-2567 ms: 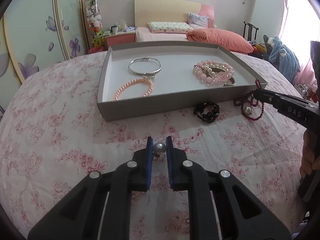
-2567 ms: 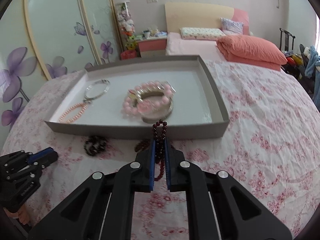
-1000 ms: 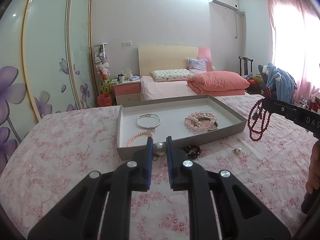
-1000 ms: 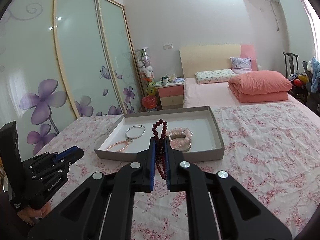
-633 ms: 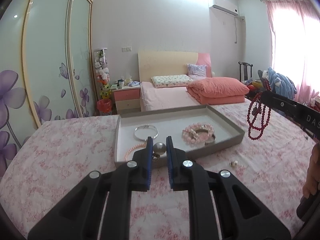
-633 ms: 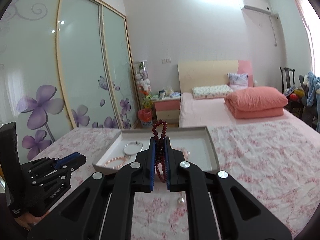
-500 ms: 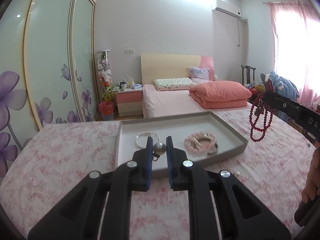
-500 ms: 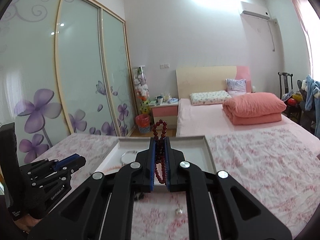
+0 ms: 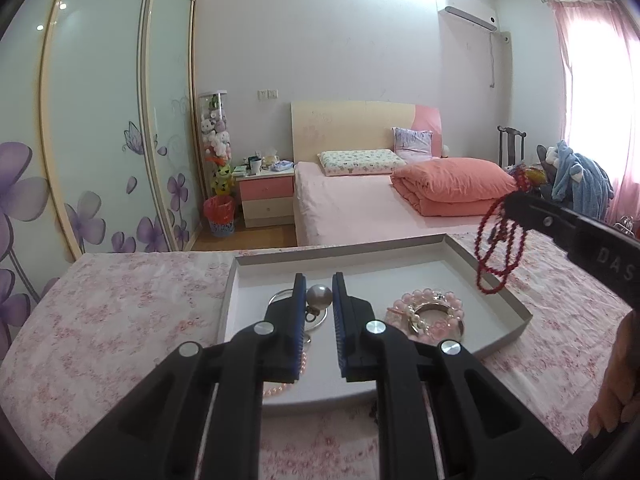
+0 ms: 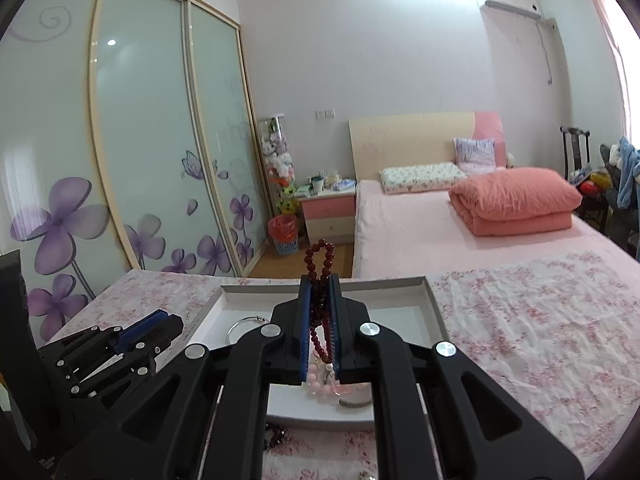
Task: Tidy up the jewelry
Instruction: 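Carry the pearl stud and red bead bracelet into the tray and open both tools, then grasp a second pearl stud with the right tool while the left grasps the black beaded bracelet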
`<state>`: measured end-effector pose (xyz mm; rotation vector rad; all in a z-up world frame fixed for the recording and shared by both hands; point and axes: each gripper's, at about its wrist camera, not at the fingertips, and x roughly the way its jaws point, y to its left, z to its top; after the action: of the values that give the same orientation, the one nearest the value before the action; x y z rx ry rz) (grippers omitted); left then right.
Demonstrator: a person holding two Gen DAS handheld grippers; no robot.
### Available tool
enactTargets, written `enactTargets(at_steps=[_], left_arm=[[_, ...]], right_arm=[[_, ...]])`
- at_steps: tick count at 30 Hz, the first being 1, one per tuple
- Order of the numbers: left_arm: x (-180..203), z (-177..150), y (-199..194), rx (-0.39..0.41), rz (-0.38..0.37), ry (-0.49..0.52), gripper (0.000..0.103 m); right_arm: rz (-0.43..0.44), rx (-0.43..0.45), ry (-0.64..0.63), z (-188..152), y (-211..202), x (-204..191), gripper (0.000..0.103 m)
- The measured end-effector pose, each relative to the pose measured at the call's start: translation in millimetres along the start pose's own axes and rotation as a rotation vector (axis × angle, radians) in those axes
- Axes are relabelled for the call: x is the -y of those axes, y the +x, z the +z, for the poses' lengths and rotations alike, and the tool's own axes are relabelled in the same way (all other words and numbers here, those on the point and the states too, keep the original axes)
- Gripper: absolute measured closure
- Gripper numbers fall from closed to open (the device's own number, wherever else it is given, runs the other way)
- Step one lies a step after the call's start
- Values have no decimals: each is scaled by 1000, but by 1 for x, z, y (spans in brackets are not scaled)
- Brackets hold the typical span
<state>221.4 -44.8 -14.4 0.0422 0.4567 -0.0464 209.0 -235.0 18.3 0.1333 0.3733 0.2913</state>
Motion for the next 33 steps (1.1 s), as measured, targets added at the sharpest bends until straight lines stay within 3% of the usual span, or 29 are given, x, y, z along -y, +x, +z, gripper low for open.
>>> enactTargets(at_steps=[17,18,21,33], left_arm=[[2,-5,56,-66,-28,2,85],[1,-5,57,-70,-29,0,83],[-2,-6,61,-75,-27,-13,72],[-36,-4,41,-64,3,-87,67]], right_arm=[[-1,-154,69,-11,66,13,92],[1,-163,75,-11,67,15,88],[-7,-163,89,-12,68,18,62],[-27,-147,101,-14,44,31,62]])
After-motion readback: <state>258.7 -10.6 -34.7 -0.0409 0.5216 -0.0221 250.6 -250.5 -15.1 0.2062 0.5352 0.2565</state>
